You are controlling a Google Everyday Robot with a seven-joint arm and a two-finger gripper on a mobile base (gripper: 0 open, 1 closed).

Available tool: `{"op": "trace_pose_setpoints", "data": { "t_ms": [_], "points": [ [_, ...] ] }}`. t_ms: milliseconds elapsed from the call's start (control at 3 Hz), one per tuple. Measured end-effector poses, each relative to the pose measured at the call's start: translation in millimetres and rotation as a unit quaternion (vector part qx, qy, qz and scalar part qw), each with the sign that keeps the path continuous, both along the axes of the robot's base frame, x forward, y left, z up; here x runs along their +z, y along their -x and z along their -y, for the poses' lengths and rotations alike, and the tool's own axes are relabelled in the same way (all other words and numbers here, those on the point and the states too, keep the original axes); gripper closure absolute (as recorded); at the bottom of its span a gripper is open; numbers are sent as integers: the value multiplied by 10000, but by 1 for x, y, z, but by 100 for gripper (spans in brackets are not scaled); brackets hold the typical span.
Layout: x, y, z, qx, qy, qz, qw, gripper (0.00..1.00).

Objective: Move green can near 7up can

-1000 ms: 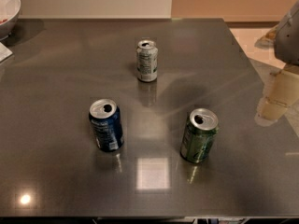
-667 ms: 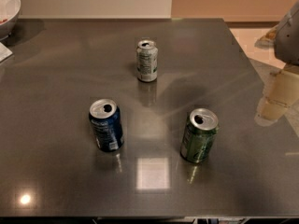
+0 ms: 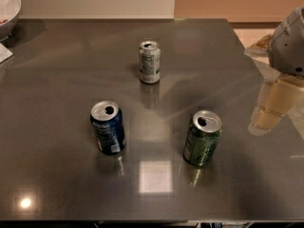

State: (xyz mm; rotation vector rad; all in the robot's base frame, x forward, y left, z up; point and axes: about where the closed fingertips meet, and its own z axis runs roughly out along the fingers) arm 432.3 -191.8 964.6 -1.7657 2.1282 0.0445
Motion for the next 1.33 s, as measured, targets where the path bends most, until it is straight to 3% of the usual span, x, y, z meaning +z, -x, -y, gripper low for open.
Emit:
{"op": "trace_pose_setpoints", "data": {
  "t_ms": [667,1333],
  "points": [
    [-23,25,-39,747,-572,-195,9954,0],
    [-45,33,-65,1128,-833,-378,9894,0]
  ]
}}
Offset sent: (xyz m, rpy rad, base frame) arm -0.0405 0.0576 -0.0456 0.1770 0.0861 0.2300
